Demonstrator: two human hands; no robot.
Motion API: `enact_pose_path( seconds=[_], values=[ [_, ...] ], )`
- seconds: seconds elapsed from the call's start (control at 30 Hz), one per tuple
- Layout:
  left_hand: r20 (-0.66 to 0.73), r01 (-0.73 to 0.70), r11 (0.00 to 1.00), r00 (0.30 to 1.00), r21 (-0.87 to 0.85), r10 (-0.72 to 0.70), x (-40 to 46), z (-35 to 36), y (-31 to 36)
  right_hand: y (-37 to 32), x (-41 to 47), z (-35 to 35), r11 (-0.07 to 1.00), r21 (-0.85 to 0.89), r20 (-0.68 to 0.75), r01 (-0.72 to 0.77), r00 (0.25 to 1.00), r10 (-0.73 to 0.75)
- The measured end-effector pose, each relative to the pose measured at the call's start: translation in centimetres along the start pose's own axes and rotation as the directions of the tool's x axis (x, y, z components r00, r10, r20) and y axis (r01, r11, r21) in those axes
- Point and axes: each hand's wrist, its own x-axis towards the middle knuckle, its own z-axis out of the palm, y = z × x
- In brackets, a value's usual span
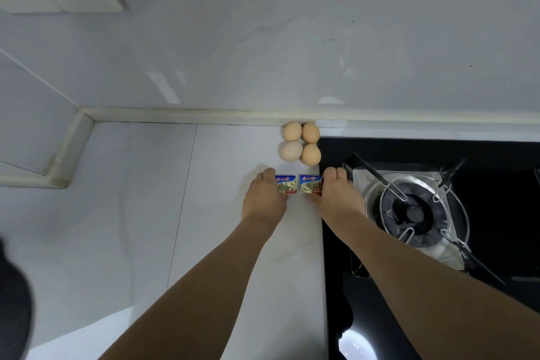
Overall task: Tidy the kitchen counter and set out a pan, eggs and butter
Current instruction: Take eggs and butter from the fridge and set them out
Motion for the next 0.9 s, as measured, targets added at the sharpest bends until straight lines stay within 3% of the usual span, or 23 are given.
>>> enact_pose_path(
  seconds=[0.9],
  values=[
    [-0.034, 0.011, 0.998, 0.999, -0.062, -0.013, 1.5, 0.1, 1.5, -0.3, 1.4, -0.3, 0.989, 0.111, -0.013, -0.098, 0.995, 0.1]
  ],
)
